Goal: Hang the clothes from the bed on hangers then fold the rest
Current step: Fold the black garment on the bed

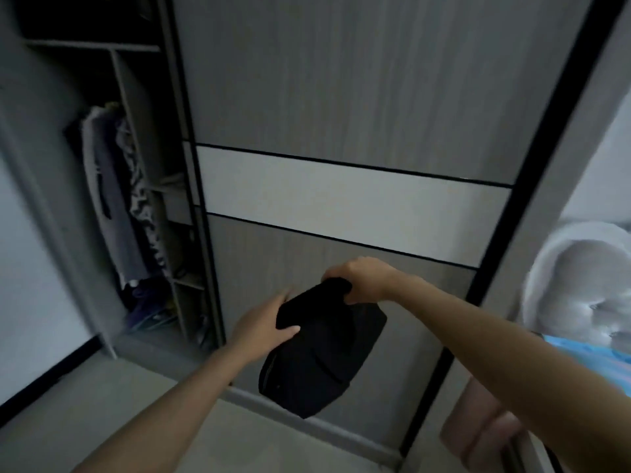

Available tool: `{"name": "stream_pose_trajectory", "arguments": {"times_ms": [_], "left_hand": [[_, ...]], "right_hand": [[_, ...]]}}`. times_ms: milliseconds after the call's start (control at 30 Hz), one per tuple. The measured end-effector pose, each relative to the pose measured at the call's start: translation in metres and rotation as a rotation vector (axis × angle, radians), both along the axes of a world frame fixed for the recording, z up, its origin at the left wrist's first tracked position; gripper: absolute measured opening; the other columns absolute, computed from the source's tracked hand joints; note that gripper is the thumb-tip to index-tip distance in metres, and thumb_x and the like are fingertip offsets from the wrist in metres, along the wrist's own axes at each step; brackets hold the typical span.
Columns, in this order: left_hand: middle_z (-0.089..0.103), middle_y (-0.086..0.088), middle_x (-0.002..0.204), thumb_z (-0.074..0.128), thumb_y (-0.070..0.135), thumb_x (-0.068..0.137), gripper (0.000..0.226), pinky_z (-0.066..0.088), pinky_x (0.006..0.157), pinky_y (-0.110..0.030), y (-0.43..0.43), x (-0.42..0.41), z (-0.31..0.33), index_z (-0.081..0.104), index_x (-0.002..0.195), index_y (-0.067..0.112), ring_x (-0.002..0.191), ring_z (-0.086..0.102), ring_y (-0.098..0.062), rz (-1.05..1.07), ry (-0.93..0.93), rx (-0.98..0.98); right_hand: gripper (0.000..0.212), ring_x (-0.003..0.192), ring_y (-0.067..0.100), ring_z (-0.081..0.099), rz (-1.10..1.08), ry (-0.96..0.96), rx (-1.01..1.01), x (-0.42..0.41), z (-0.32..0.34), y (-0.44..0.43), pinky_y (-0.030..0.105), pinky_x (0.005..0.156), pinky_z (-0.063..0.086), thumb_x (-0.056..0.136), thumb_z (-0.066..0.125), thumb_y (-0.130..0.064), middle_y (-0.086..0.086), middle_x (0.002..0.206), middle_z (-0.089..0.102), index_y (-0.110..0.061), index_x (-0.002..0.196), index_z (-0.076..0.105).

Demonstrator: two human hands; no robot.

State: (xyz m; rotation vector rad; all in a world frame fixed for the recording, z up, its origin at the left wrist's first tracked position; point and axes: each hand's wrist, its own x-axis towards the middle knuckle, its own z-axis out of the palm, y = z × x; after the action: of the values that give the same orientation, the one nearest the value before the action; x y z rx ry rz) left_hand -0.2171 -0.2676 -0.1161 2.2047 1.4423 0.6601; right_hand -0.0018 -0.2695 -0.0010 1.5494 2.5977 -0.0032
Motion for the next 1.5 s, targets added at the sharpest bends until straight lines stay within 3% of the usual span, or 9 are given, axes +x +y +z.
{"name": "stream_pose_trajectory", "arguments": {"times_ms": [100, 167, 233, 367, 600, 767, 1067, 1233, 1500], "left_hand": [[0.022, 0.004, 0.154, 0.068, 0.068, 0.064, 0.124, 0.040, 0.101, -0.034, 0.010, -0.041, -0.008, -0.025, 0.140, 0.042, 0.134, 0.036, -0.016, 0.093, 0.072, 0.115], [0.030, -0.010, 0.151, 0.072, 0.070, 0.056, 0.135, 0.044, 0.097, -0.037, 0.025, -0.065, -0.017, -0.023, 0.144, 0.032, 0.129, 0.045, -0.024, 0.154, 0.198, 0.321], [0.051, -0.017, 0.134, 0.081, 0.059, 0.054, 0.132, 0.055, 0.076, -0.033, 0.048, -0.083, -0.020, 0.000, 0.150, 0.017, 0.104, 0.064, -0.028, 0.145, 0.240, 0.408], [0.043, -0.003, 0.142, 0.062, 0.031, 0.089, 0.107, 0.051, 0.083, -0.030, 0.126, -0.141, -0.018, -0.035, 0.132, 0.039, 0.109, 0.059, -0.022, 0.138, 0.103, 0.246], [0.054, 0.015, 0.122, 0.063, 0.023, 0.090, 0.065, 0.041, 0.084, -0.004, 0.238, -0.277, 0.041, 0.022, 0.131, 0.052, 0.105, 0.052, 0.006, 0.020, -0.057, 0.026], [0.061, 0.016, 0.109, 0.068, 0.021, 0.086, 0.041, 0.049, 0.084, -0.016, 0.309, -0.358, 0.063, 0.050, 0.120, 0.036, 0.094, 0.058, 0.008, -0.022, -0.063, -0.177], [0.062, 0.015, 0.104, 0.067, 0.017, 0.086, 0.030, 0.049, 0.080, -0.015, 0.468, -0.467, 0.087, 0.055, 0.107, 0.035, 0.092, 0.059, 0.004, -0.324, 0.065, -0.253], [0.061, 0.011, 0.114, 0.065, 0.020, 0.088, 0.033, 0.047, 0.093, -0.023, 0.542, -0.503, 0.110, 0.052, 0.115, 0.034, 0.105, 0.058, -0.004, -0.449, 0.013, -0.271], [0.048, 0.006, 0.133, 0.050, 0.030, 0.096, 0.047, 0.037, 0.089, -0.013, 0.623, -0.464, 0.161, 0.032, 0.139, 0.028, 0.117, 0.046, -0.007, -0.507, -0.144, -0.023]], "right_hand": [[0.042, 0.097, 0.023, 0.056, 0.082, -0.027, -0.059, -0.062, 0.017, 0.045, 0.028, 0.072, 0.038, 0.079, 0.065, -0.013, 0.005, 0.110, 0.063, -0.020, 0.120, 0.056], [0.040, 0.087, 0.018, 0.051, 0.130, -0.050, -0.087, -0.102, 0.021, 0.082, 0.027, 0.069, 0.035, 0.078, 0.065, -0.011, 0.004, 0.106, 0.063, -0.017, 0.118, 0.058], [0.037, 0.084, 0.016, 0.048, 0.161, -0.067, -0.103, -0.130, 0.024, 0.113, 0.027, 0.068, 0.035, 0.079, 0.064, -0.011, 0.001, 0.098, 0.060, -0.017, 0.115, 0.058], [0.035, 0.086, 0.018, 0.051, 0.219, -0.035, -0.107, -0.178, 0.025, 0.191, 0.027, 0.069, 0.036, 0.080, 0.064, -0.010, 0.001, 0.099, 0.061, -0.016, 0.114, 0.059], [0.039, 0.091, 0.014, 0.052, 0.275, 0.147, -0.204, -0.268, 0.037, 0.316, 0.024, 0.076, 0.040, 0.077, 0.065, -0.006, 0.004, 0.107, 0.062, -0.012, 0.116, 0.060], [0.028, 0.086, 0.017, 0.058, 0.247, 0.236, -0.335, -0.328, 0.025, 0.384, 0.038, 0.079, 0.051, 0.077, 0.064, -0.002, 0.002, 0.093, 0.061, -0.018, 0.099, 0.060], [0.032, 0.075, 0.004, 0.062, -0.058, 0.423, -0.442, -0.421, 0.019, 0.467, 0.025, 0.063, 0.056, 0.082, 0.061, -0.002, -0.011, 0.088, 0.060, -0.025, 0.102, 0.058], [0.034, 0.094, 0.019, 0.062, -0.286, 0.504, -0.416, -0.468, 0.048, 0.498, 0.032, 0.063, 0.058, 0.081, 0.062, -0.002, -0.006, 0.099, 0.055, -0.025, 0.106, 0.056], [0.064, 0.088, 0.022, 0.050, -0.795, 0.630, 0.024, -0.484, 0.129, 0.574, 0.029, 0.050, 0.053, 0.075, 0.065, -0.003, 0.006, 0.115, 0.050, -0.019, 0.134, 0.047]]}}
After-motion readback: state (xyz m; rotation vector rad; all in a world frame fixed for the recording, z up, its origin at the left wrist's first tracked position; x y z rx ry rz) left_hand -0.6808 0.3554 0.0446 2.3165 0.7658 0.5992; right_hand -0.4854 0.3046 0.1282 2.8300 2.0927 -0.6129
